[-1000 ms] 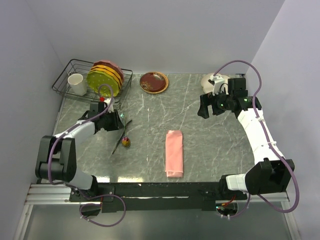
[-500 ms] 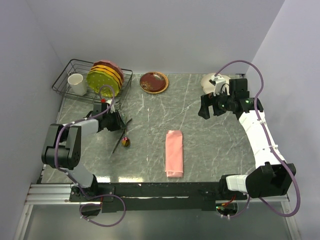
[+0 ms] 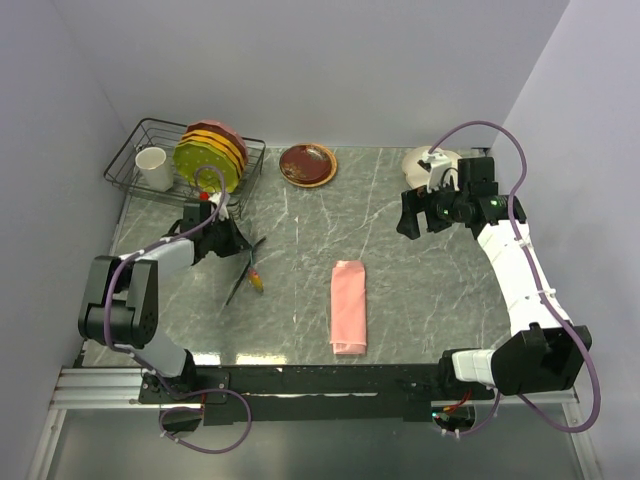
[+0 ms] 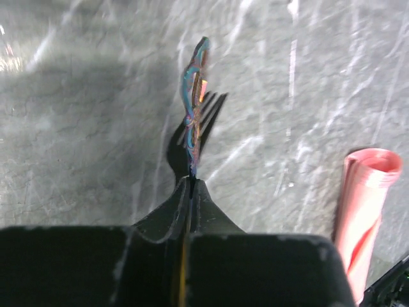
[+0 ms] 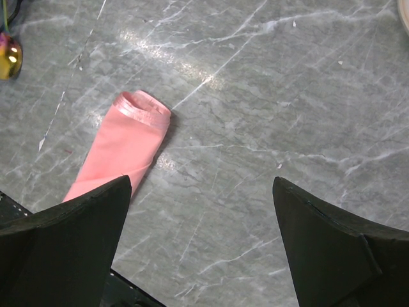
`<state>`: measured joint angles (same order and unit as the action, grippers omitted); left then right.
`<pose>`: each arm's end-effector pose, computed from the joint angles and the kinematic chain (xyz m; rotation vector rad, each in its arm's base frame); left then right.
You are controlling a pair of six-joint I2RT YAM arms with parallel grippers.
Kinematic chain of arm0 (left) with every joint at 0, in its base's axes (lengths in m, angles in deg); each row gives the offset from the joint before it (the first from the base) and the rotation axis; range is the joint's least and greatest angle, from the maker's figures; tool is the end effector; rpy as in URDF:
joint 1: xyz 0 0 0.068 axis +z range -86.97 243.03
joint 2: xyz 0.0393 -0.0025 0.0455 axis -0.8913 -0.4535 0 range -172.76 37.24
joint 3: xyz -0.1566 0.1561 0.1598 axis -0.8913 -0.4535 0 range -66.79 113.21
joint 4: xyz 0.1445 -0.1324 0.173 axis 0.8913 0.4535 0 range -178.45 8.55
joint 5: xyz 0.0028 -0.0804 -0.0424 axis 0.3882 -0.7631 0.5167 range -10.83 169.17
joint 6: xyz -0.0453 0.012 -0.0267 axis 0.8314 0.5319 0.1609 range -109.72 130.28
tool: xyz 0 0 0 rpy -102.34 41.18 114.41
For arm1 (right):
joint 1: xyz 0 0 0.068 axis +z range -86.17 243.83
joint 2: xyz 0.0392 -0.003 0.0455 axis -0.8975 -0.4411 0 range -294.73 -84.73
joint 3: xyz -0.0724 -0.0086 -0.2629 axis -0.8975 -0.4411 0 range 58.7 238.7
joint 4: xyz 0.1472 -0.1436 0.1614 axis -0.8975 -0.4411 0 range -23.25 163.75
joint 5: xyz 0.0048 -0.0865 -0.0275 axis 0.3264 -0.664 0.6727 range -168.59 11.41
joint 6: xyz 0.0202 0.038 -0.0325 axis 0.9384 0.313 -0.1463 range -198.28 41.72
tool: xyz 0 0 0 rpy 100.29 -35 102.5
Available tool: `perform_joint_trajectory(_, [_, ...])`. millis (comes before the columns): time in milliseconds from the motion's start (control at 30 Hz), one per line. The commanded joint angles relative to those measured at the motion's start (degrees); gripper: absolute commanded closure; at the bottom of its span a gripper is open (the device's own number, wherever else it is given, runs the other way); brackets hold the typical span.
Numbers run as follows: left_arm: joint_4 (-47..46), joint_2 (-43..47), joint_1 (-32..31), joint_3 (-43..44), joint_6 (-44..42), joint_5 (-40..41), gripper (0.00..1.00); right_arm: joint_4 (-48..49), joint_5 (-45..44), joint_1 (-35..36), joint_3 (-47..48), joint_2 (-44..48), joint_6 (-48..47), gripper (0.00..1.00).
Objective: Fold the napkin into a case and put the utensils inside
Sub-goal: Pick up the spoon from the center of the board, then pass from the left arm to the right
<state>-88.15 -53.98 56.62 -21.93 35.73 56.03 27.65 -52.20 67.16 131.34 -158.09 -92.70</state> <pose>0.3079 -0.0488 0.1639 -0.2060 2.4198 -0.7407 0.2612 0.0310 0.3461 -0.5694 2.2540 0.4519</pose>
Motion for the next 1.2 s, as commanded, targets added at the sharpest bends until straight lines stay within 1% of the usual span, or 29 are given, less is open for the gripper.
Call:
perform_joint_trajectory(0, [-0.82, 3.68, -0.09, 1.9, 0.39, -1.21, 0.99, 0.49, 0.68, -0.34, 1.71, -0.64, -0.35, 0.0])
perform_joint_trajectory(100, [-0.47, 4.47, -0.18, 2.68, -0.58, -2.17, 0.99, 0.23, 1.12, -0.34, 2.24, -1.17, -0.7, 0.0])
perform_joint_trajectory(200, [2.07, 6.83, -0.7, 4.0, -1.37, -4.63, 0.99, 0.05, 2.34, -0.26, 3.21, -1.61, -1.14, 0.0])
perform_joint_trajectory(267, [2.95, 8.07, -1.14, 5.4, -2.68, -8.92, 0.99, 0.23, 4.88, -0.26, 3.21, -1.26, -2.02, 0.0])
perform_joint_trajectory(333, [5.22, 9.22, -2.11, 6.55, -4.17, -12.79, 0.99, 0.23, 7.52, 0.0, 2.6, -0.82, -5.09, 0.0])
perform_joint_trajectory(367, [6.37, 9.48, -2.46, 8.29, -4.62, -16.55, 0.99, 1.36, 9.01, 0.27, 2.24, 0.23, -6.14, 0.0])
perform_joint_trajectory(467, [11.91, 9.48, -4.65, 11.29, -7.43, -20.97, 0.99, 3.9, 10.26, 2.55, 1.28, 3.21, -13.43, 0.0])
perform_joint_trajectory(500, [12.97, 9.13, -5.96, 13.21, -7.87, -23.6, 0.99, 4.88, 9.91, 5.17, 0.14, 4.27, -18.58, 0.0])
perform_joint_trajectory(567, [16.22, 8.26, -7.55, 16.46, -7.96, -26.33, 0.99, 8.47, 8.51, 8.69, -1.97, 8.21, -25.01, 0.0])
perform_joint_trajectory(600, [17.1, 7.12, -9.47, 17.53, -8.22, -28.87, 0.99, 10.14, 6.24, 13.67, -5.37, 9.89, -32.27, 0.0])
perform_joint_trajectory(633, [18.5, 6.33, -10.45, 18.67, -8.4, -29.5, 0.99, 12.25, 5.26, 15.81, -7.67, 11.73, -35.74, 0.0])
perform_joint_trajectory(667, [20.95, 5.45, -11.33, 21.12, -8.31, -30.12, 0.99, 18.53, 4.81, 18.18, -10.3, 15.67, -38.82, 0.0])
perform_joint_trajectory(700, [22.02, 3.52, -12.91, 22.28, -7.53, -31.08, 0.99, 22.16, 4.63, 20.03, -15.63, 17.53, -44.68, 0.02])
perform_joint_trajectory(733, [23.25, 2.46, -13.53, 23.33, -7.09, -32.05, 0.99, 27.77, 4.98, 23.96, -17.95, 19.21, -47.95, 0.07])
perform_joint_trajectory(767, [27.18, 1.15, -14.23, 25.95, -7.0, -31.8, 0.99, 29.39, 5.07, 25.83, -19.97, 21.14, -51.21, 0.09])
perform_joint_trajectory(800, [29.39, -1.3, -15.46, 27.46, -7.43, -31.27, 0.99, 30.1, 5.42, 27.5, -21.91, 21.59, -57.33, 0.11])
perform_joint_trajectory(833, [31.33, -2.81, -15.99, 28.86, -7.52, -30.75, 0.99, 28.81, 5.25, 31.17, -22.02, 21.33, -60.0, 0.13])
perform_joint_trajectory(900, [35.37, -6.4, -17.22, 31.95, -6.04, -30.13, 0.99, 24.95, 4.55, 34.27, -18.79, 18.18, -64.84, 0.16])
perform_joint_trajectory(933, [35.74, -7.12, -17.66, 32.56, -5.42, -29.34, 0.99, 21.01, 3.68, 35.41, -17.29, 16.69, -65.99, 0.21])
perform_joint_trajectory(967, [36.0, -7.65, -18.54, 33.44, -4.98, -28.38, 0.99, 19.58, 2.88, 37.6, -15.79, 13.8, -68.09, 0.23])
perform_joint_trajectory(1000, [35.39, -8.09, -19.07, 33.45, -3.84, -28.11, 0.99, 18.61, 2.18, 38.58, -14.12, 12.56, -68.98, 0.26])
perform_joint_trajectory(1033, [35.3, -8.36, -19.42, 33.28, -3.22, -28.1, 0.99, 18.16, 1.65, 39.11, -13.67, 11.5, -69.95, 0.32])
perform_joint_trajectory(1100, [36.87, -9.49, -20.83, 33.8, -3.48, -28.37, 0.99, 17.81, 1.29, 40.52, -12.88, 9.12, -73.73, 0.39])
perform_joint_trajectory(1167, [37.67, -10.11, -22.32, 34.24, -3.74, -28.63, 0.99, 15.8, 1.21, 41.75, -11.91, 6.75, -77.67, 0.43])
